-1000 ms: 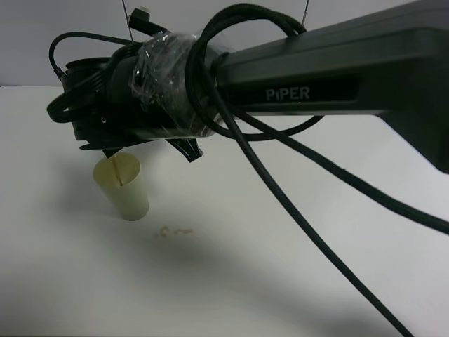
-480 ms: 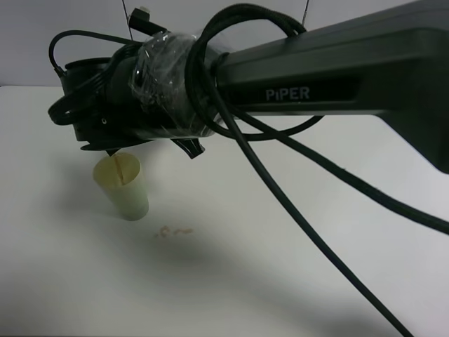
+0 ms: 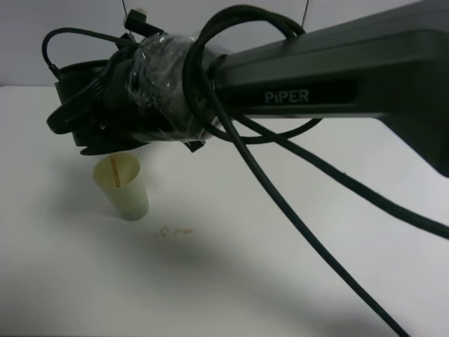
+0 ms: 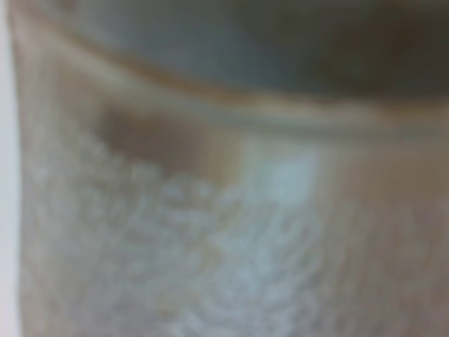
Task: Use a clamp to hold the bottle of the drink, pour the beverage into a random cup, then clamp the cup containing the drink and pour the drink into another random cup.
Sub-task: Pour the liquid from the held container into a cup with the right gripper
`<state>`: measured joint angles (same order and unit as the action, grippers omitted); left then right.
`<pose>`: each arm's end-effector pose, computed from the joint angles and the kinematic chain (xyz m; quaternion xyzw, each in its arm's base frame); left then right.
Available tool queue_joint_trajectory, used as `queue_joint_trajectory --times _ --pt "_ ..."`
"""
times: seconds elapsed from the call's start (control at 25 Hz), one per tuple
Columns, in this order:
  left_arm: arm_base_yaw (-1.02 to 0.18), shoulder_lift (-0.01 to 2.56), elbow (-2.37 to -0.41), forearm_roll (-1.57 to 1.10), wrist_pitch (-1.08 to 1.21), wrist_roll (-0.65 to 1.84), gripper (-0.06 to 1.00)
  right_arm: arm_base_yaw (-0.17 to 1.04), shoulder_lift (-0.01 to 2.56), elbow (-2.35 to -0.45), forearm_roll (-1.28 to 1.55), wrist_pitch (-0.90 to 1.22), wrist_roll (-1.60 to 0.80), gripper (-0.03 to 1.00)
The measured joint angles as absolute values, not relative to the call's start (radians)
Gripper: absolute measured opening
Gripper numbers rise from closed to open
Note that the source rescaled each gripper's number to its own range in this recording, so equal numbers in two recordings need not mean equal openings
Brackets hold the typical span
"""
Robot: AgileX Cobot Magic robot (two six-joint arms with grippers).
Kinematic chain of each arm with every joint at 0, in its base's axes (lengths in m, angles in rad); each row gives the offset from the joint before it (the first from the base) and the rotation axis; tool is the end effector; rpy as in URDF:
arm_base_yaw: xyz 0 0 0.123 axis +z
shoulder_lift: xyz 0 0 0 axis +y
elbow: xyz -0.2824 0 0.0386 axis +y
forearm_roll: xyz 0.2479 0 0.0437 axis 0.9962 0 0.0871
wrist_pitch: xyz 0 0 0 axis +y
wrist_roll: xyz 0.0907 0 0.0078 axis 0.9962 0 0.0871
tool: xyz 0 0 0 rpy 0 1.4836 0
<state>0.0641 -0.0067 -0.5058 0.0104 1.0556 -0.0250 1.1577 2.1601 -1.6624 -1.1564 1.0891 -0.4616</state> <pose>-0.0064 0.0004 0.2792 -0.0380 0.8477 0.0155 0.5288 0.2497 0.3855 0.2098 -0.7686 0.4065 -0.4533 0.1962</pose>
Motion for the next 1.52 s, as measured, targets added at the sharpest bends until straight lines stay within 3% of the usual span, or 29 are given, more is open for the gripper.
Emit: queue_joint_trajectory --times 1.52 --pt "0.064 -0.007 -0.506 0.010 1.056 -0.025 1.00 1.198 2.160 -1.662 -1.265 1.164 -0.481 0.00"
